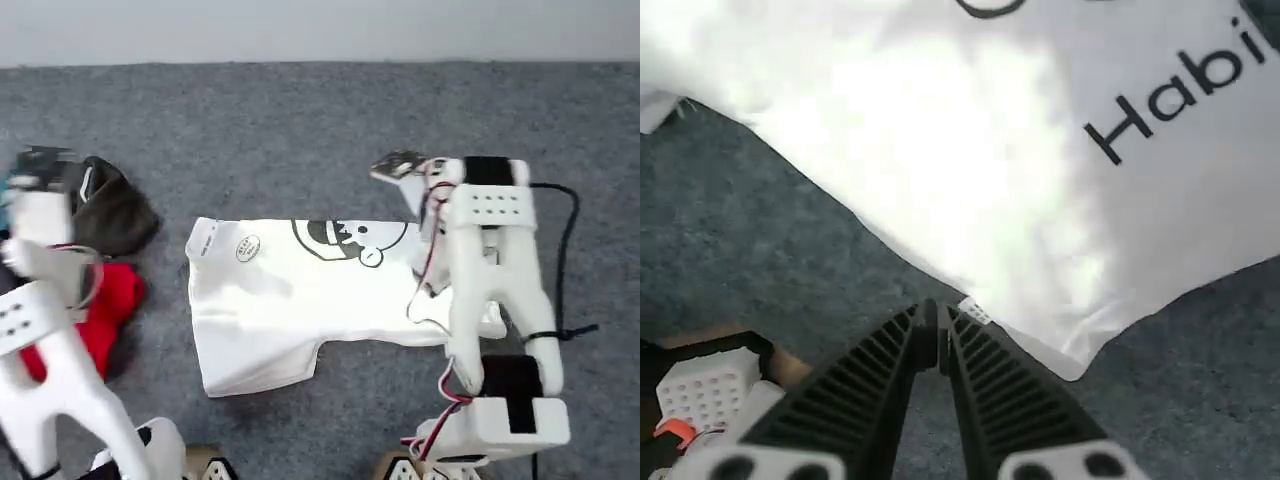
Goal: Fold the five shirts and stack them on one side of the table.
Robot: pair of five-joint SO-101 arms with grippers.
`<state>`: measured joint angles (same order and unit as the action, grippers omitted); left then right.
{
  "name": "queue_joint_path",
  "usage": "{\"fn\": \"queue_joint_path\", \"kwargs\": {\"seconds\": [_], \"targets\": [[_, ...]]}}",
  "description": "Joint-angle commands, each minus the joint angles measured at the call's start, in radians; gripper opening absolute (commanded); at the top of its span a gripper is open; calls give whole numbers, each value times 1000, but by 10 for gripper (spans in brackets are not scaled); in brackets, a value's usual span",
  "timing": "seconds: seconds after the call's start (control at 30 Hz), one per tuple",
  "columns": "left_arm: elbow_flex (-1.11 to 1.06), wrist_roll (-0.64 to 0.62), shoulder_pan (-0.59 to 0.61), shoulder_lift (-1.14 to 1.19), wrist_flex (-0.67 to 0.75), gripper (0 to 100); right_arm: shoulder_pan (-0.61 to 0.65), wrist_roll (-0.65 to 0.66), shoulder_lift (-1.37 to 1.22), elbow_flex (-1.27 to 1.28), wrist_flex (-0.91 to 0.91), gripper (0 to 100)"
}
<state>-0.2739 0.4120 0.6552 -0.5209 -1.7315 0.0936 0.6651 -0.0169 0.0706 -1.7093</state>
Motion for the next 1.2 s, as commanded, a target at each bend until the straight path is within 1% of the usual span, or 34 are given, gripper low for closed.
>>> {"fn": "queue_joint_path", "kwargs": {"seconds": [0.0,0.1,0.2,0.37,0.5,0.63,0.77,0.9,1.03,1.17], "targets": [[39,37,133,-61,-20,13,81,-86,10,-29,-27,9],[12,89,190,-150,-20,13,153,-132,12,-29,-65,9],[-38,129,241,-267,-18,13,225,-195,56,-28,-65,9],[-140,140,338,-407,-14,13,371,-296,154,-26,-62,9],[-255,140,381,-427,-9,13,460,-358,134,-26,-10,9],[-343,138,423,-428,35,13,545,-362,51,-26,74,9],[-351,138,466,-428,37,13,627,-361,-68,-26,110,9],[-351,140,483,-434,37,13,717,-356,-166,-28,143,9],[-351,140,493,-434,35,13,766,-359,-259,-25,196,9],[-349,140,493,-434,35,13,780,-356,-348,18,274,9]]}}
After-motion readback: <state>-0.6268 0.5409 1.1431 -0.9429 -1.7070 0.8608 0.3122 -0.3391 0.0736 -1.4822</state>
